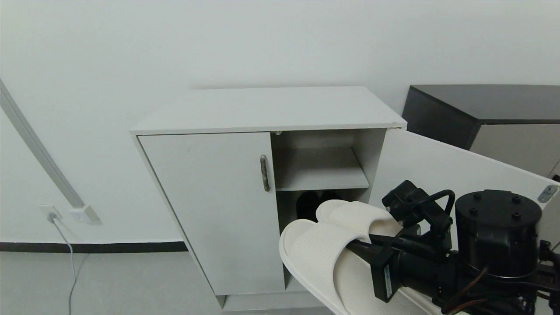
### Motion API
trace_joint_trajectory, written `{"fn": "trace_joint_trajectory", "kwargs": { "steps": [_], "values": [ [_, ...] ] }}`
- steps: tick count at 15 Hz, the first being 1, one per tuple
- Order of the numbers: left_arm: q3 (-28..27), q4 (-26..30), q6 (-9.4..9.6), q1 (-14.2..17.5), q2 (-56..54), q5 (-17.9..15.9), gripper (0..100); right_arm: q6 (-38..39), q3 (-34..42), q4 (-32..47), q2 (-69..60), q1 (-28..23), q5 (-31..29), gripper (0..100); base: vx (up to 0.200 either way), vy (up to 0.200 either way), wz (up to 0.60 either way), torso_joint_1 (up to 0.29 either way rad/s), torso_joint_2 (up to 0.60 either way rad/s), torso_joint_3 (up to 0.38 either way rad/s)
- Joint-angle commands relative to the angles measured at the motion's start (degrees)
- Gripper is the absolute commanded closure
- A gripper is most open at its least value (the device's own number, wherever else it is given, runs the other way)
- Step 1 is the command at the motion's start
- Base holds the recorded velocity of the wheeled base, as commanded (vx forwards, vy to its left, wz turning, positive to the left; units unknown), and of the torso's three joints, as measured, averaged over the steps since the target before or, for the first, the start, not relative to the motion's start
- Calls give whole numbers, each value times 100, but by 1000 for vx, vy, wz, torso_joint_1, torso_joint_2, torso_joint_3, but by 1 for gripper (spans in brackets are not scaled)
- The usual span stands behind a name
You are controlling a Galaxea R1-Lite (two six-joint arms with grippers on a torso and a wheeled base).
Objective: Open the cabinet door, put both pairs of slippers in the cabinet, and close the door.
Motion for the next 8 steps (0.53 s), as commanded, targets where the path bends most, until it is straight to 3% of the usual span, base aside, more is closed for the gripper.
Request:
{"fn": "trace_joint_trajectory", "kwargs": {
  "steps": [1,8],
  "values": [
    [1,2,-4,1,8,-3,100,-5,14,-44,12,6,5,100,0,0,0,-139,471,325],
    [1,2,-4,1,-1,-3,100,-66,58,-88,29,15,14,100,0,0,0,-107,457,353]
  ]
}}
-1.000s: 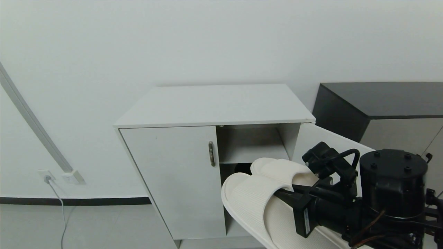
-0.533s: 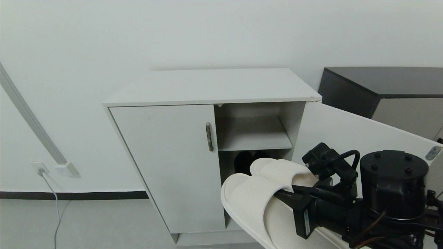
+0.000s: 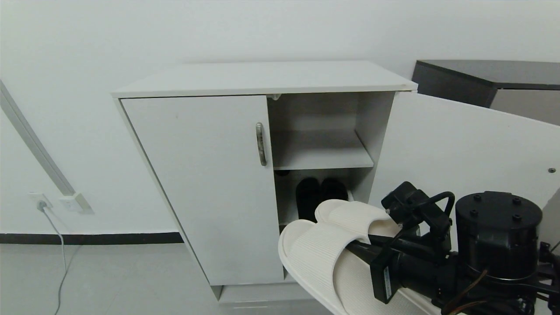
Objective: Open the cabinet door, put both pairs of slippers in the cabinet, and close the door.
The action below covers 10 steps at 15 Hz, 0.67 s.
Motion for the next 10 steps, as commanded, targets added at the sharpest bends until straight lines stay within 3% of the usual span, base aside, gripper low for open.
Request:
{"fn": "trace_joint_trajectory", "kwargs": {
  "steps": [1,5,10],
  "values": [
    [1,2,-2,1,8,-2,100,11,7,0,16,2,7,100,0,0,0,-36,437,388],
    [1,2,-2,1,-1,-2,100,11,7,-106,87,2,7,100,0,0,0,-19,413,388],
    [1,2,-2,1,-1,-2,100,11,33,-132,78,2,7,100,0,0,0,0,69,65]
  ]
}}
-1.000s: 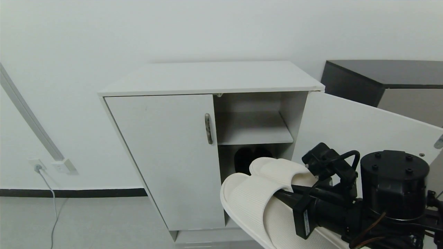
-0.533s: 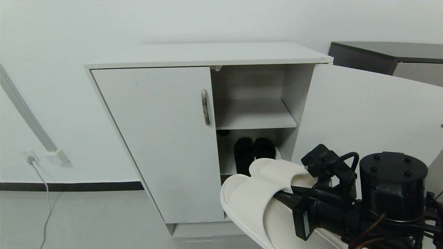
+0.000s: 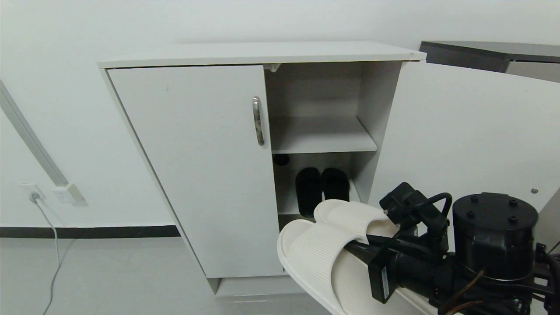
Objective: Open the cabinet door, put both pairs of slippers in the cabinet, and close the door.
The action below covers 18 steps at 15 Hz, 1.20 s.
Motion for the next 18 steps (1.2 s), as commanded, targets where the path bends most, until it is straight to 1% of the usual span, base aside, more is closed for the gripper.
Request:
{"fn": "trace_joint_trajectory", "kwargs": {
  "steps": [1,3,5,6,9,10,11,12,13,14,15,16,18],
  "values": [
    [1,0,-2,1,8,0,100,-5,19,-77,21,2,-8,100,0,0,0,0,0,0],
    [1,0,-2,1,-1,0,100,-5,45,-420,223,-7,-43,100,0,0,0,0,0,0],
    [1,9,-2,1,8,0,100,-23,10,-956,627,-7,-280,100,0,0,0,0,0,0],
    [1,9,-2,1,8,0,100,-14,-192,-1132,961,54,-843,100,0,0,0,0,0,0],
    [1,0,7,1,8,0,100,56,-1010,-1105,1752,309,-2574,100,0,0,0,0,0,0],
    [1,9,16,1,8,0,100,65,-1229,-1018,1867,380,-2882,100,0,0,0,0,0,0],
    [1,0,16,1,8,-8,100,91,-1414,-824,1902,432,-3014,100,0,0,0,0,0,0],
    [1,9,16,1,8,-8,100,249,-1765,-341,1919,432,-3304,100,0,0,0,0,0,0],
    [1,9,16,1,-1,-8,100,566,-2222,274,1928,432,-3743,100,0,0,0,0,0,0],
    [1,0,16,1,8,-8,100,873,-2653,960,1919,441,-4007,100,0,0,0,0,0,0],
    [1,9,16,1,8,-8,100,1076,-3049,1566,1876,476,-4121,100,0,0,0,0,0,0],
    [1,0,16,1,8,0,100,1146,-3435,1962,1832,494,-4183,100,0,0,0,0,0,0],
    [1,9,16,1,8,-8,100,1102,-3998,2313,1849,467,-4367,100,0,0,0,0,0,0]
  ]
}}
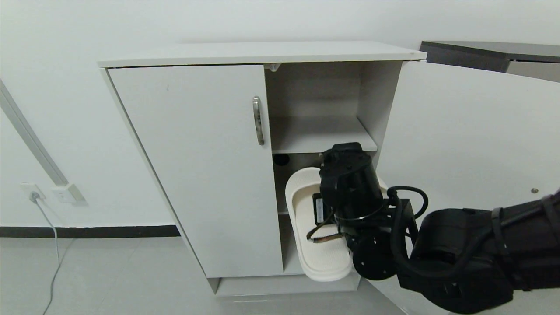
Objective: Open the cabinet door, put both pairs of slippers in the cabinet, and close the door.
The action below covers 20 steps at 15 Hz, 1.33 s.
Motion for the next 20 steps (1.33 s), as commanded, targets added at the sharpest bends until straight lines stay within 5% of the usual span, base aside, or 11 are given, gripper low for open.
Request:
{"fn": "trace_joint_trajectory", "kwargs": {
  "steps": [1,12,20],
  "values": [
    [1,4,-6,1,8,-4,100,-58,-666,274,20,-28,-123,100,0,0,0,0,0,0],
    [1,-5,2,1,-1,5,100,-357,-1220,336,284,-318,-114,100,0,0,0,0,0,0],
    [1,4,11,1,-1,5,100,-366,-1211,353,257,-310,-123,100,200,0,0,2,4,3]
  ]
}}
